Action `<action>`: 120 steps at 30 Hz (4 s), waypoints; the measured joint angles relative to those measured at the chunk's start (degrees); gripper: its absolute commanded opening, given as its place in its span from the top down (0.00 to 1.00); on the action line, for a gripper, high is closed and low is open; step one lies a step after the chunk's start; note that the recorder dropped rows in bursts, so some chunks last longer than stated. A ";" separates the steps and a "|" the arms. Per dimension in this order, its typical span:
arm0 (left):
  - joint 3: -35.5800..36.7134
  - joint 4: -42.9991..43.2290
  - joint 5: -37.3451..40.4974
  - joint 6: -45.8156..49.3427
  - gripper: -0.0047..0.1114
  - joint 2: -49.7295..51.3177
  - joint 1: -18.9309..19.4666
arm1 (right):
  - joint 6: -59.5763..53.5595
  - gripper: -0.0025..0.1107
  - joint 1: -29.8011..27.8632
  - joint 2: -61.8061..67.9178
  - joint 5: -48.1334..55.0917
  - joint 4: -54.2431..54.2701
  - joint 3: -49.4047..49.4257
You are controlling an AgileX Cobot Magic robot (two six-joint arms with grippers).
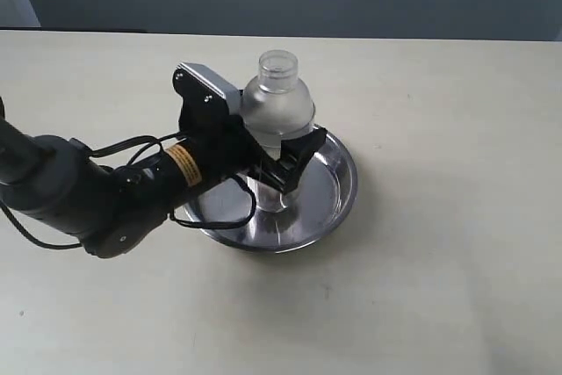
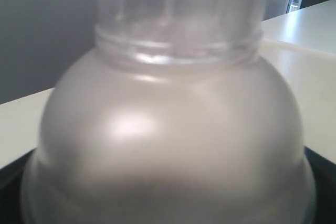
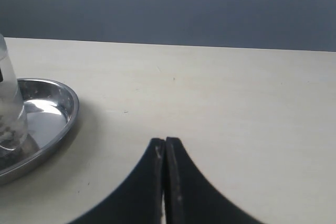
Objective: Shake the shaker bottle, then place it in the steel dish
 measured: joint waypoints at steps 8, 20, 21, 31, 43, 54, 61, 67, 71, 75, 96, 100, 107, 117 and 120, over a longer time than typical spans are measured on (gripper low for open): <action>0.00 -1.37 -1.79 1.05 0.05 -0.12 0.00 | 0.00 0.98 0.00 0.00 0.00 0.00 0.00; 0.00 -5.44 -2.67 3.81 0.06 -7.90 0.00 | 0.00 0.98 0.00 0.00 0.00 0.00 0.00; 0.00 -5.44 -2.67 3.98 0.06 -8.65 0.00 | 0.00 0.98 0.00 0.00 0.00 0.00 0.00; 0.00 -3.06 5.73 6.03 0.57 -20.47 0.00 | 0.00 0.98 0.00 0.00 0.00 0.00 0.00; -0.14 -2.19 34.43 6.57 0.96 -42.94 0.00 | 0.00 0.98 0.00 0.00 0.00 0.00 0.00; -0.14 -19.00 45.35 22.02 0.96 -55.41 0.00 | 0.00 0.98 0.00 0.00 0.00 0.00 0.00; 11.37 -27.43 50.57 31.17 0.96 -70.59 2.65 | 0.00 0.98 0.00 0.00 0.00 0.00 0.00; 28.42 -24.91 52.44 23.52 0.96 -90.58 10.98 | 0.00 0.98 0.00 0.00 0.00 0.00 0.00; 32.43 -22.85 62.95 21.22 0.96 -102.01 17.31 | 0.00 0.98 0.00 0.00 0.00 0.00 0.00; 35.48 -17.23 72.63 12.77 0.96 -111.04 21.16 | -0.11 0.98 0.00 0.00 0.00 0.00 0.00; 39.47 -14.73 79.37 7.56 0.96 -114.96 24.63 | -0.02 0.98 0.00 0.00 0.00 0.00 0.00; 39.47 -13.47 79.02 7.56 0.96 -114.96 24.63 | -0.02 0.98 0.00 0.00 0.00 0.00 0.00; 39.47 -10.41 78.75 7.56 0.96 -114.96 24.63 | -0.02 0.98 0.00 0.00 0.00 0.00 0.00; 39.47 -10.33 78.63 7.56 0.96 -115.05 24.63 | -0.02 0.98 0.00 0.00 0.00 0.00 0.00; 39.47 -10.33 78.63 7.56 0.96 -115.05 24.63 | -0.02 0.98 0.00 0.00 0.00 0.00 0.00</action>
